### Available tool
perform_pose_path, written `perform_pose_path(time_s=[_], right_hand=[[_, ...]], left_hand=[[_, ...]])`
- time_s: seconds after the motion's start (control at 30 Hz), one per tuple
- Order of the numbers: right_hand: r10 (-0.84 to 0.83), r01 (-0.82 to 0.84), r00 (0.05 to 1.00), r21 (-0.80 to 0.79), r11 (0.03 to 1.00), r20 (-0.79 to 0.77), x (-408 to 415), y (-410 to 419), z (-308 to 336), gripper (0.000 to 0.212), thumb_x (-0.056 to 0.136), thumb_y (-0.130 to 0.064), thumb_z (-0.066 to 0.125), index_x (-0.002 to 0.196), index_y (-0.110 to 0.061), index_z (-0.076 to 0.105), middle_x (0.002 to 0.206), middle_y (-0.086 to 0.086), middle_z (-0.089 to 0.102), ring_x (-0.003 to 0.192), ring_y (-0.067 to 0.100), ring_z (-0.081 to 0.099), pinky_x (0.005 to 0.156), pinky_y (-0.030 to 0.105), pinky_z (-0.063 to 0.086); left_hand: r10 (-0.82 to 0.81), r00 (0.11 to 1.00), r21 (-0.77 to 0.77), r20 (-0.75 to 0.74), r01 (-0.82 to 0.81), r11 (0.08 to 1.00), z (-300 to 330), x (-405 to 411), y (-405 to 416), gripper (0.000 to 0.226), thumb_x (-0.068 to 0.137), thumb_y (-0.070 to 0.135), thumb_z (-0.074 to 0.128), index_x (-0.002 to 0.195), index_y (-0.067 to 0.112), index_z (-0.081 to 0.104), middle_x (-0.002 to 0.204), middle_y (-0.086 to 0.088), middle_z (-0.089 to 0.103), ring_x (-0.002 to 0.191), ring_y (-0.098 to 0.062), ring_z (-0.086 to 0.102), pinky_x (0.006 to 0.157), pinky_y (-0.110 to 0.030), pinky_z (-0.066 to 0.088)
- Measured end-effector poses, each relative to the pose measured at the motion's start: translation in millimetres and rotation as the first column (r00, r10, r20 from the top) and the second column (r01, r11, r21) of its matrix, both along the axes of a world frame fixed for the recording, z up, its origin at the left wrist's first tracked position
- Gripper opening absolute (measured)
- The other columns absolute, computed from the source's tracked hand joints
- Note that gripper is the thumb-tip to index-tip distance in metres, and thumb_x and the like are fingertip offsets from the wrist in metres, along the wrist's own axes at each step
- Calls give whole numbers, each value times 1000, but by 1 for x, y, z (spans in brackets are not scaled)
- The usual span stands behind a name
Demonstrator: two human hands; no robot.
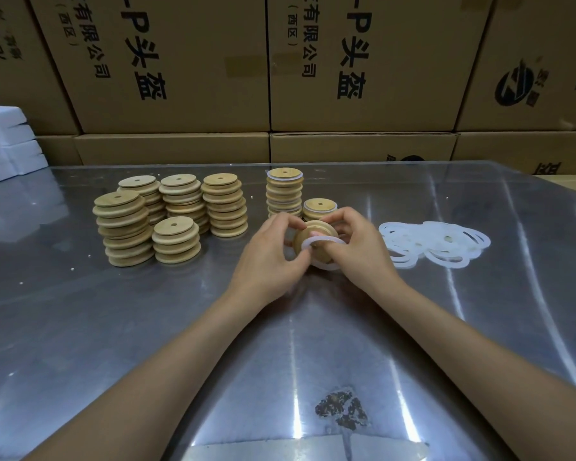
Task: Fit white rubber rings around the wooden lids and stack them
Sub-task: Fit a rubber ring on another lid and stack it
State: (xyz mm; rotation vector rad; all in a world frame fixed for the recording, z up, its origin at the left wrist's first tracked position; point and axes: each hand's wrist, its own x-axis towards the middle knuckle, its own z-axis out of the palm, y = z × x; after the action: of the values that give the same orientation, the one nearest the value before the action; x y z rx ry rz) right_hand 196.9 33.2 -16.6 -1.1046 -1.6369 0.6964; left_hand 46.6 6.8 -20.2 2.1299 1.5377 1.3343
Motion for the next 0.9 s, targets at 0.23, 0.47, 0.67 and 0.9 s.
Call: perform_pose_path(time_s=[0.23,0.47,0.67,0.9], right_hand=[[31,-31,999,31,999,10,0,-1,0,23,78,-24,75,90,-33,57,93,-5,70,89,11,66,80,35,55],[120,-118,991,35,992,-65,2,0,0,26,81,-14,73,95,-31,59,101,0,69,95,17,67,84,41,55],[93,-92,984,15,996,-149,3,1,0,18,84,-14,69,86,-31,64,93,2,71,92,20,68,80,46,56],[68,-92,960,-75,993,-272,-1,-1,0,11,88,-12,66,80,-20,64,88,9,71,89,26,68,84,57,52]], left_hand=[[61,988,23,141,-65,998,2,-3,2,13,84,13,67,94,18,70,95,5,70,83,-7,66,66,-12,51],[51,945,-65,323,-31,997,2,-8,4,12,82,13,71,93,17,75,89,6,73,82,0,66,77,-13,50],[32,921,-77,389,-2,997,4,-6,2,10,81,16,74,89,21,75,80,13,70,76,8,64,72,-7,47],[24,899,-115,438,30,993,4,-6,1,10,81,15,74,91,16,75,80,8,72,69,8,63,66,-8,48]])
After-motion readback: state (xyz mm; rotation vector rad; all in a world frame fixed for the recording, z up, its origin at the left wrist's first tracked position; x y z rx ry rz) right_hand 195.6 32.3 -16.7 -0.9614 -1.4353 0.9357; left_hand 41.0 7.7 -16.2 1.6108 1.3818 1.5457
